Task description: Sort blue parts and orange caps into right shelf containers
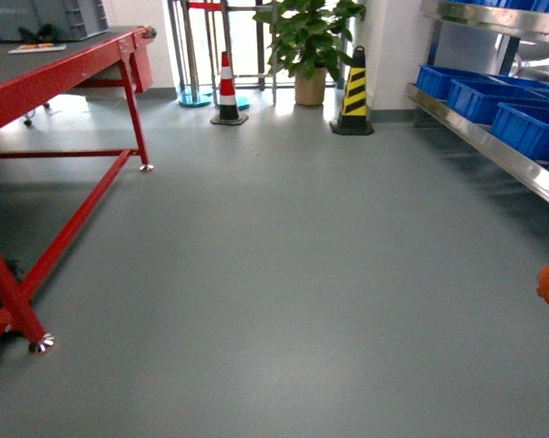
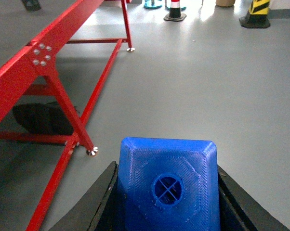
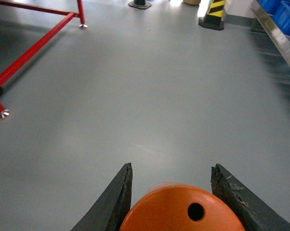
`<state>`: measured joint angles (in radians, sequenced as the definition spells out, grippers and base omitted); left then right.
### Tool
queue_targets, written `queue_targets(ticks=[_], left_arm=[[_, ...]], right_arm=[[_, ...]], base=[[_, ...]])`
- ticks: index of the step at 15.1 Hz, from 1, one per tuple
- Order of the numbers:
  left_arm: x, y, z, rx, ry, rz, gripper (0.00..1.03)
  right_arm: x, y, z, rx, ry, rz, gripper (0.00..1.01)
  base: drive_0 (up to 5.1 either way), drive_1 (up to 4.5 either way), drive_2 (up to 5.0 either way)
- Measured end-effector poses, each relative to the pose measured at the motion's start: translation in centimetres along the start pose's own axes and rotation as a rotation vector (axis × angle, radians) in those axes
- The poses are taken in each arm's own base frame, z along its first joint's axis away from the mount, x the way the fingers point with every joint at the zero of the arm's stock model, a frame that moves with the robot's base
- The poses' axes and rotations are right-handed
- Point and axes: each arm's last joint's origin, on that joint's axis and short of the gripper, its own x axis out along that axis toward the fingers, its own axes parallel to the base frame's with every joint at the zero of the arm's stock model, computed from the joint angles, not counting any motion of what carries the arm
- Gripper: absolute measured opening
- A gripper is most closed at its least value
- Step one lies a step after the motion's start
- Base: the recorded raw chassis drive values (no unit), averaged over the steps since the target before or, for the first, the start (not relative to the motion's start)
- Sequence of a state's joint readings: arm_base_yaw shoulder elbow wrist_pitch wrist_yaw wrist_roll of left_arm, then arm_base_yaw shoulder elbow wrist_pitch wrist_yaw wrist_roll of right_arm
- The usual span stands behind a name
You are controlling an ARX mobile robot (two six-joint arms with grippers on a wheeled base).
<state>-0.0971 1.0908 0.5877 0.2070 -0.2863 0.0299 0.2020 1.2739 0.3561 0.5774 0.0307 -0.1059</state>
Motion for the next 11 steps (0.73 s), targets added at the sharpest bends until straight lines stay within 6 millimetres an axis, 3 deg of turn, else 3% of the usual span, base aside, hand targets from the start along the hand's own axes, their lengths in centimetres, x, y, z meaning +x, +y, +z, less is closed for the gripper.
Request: queue_targets(ticks=[11], left_arm=[[-0.02, -0.10, 0.07, 0.000, -0.003, -0.009, 0.45]], right_arm=[[0.02, -0.02, 0.07, 0.000, -0.003, -0.004, 0.43]], base=[[-1.6, -1.59, -1.6]])
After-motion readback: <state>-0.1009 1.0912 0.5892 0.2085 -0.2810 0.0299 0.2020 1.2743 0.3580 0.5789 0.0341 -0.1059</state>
